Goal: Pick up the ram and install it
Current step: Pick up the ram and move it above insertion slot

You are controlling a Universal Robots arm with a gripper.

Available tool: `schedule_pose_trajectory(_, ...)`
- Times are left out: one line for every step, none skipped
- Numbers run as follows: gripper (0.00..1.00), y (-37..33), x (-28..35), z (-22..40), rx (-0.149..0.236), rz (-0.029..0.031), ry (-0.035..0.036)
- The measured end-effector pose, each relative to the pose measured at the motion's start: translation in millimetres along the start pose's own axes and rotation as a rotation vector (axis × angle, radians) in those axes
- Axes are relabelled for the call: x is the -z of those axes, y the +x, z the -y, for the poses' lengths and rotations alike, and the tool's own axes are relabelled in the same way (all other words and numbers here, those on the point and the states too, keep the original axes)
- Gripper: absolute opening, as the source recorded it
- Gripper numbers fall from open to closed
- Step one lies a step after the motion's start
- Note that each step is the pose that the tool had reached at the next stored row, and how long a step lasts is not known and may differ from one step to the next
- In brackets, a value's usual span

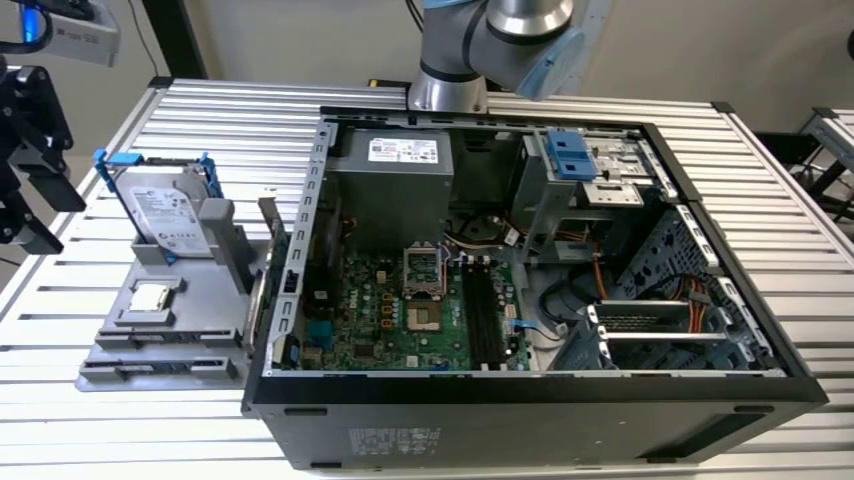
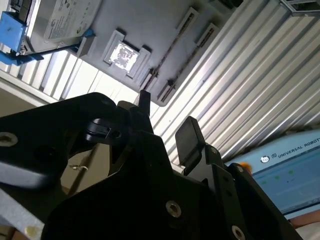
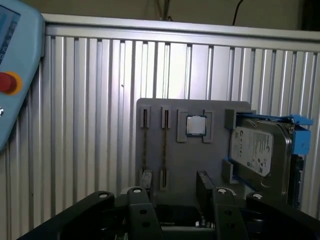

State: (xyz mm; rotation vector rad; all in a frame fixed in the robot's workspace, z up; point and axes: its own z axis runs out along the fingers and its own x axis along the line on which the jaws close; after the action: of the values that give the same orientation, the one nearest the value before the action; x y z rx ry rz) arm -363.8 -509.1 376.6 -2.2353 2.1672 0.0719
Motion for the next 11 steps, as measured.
schedule_pose_trajectory(1.00,0.0,0.0,0.0,0.000,-0.0001,-0.0001)
schedule_pose_trajectory(1.00,0.0,-0.3,0.0,0.000,-0.0001,-0.0001)
schedule_pose_trajectory(1.00,0.1,-1.0,0.0,0.000,0.0000,0.0001)
schedule_pose_trajectory(1.00,0.1,-2.4,0.0,0.000,0.0002,0.0003)
schedule_pose_trajectory(1.00,0.2,-4.0,0.0,0.000,0.0002,0.0002)
schedule_pose_trajectory(1.00,0.3,-5.7,0.1,0.000,0.0000,0.0000)
schedule_pose_trajectory(1.00,0.4,-7.6,0.2,0.000,0.0001,0.0001)
schedule_pose_trajectory(1.00,0.4,-9.4,0.3,0.000,0.0001,0.0001)
schedule_pose_trajectory(1.00,0.5,-11.1,0.6,0.000,0.0000,0.0000)
schedule_pose_trajectory(1.00,0.7,-12.9,1.0,0.000,0.0000,-0.0001)
schedule_pose_trajectory(1.00,0.8,-14.6,1.6,0.000,-0.0001,-0.0002)
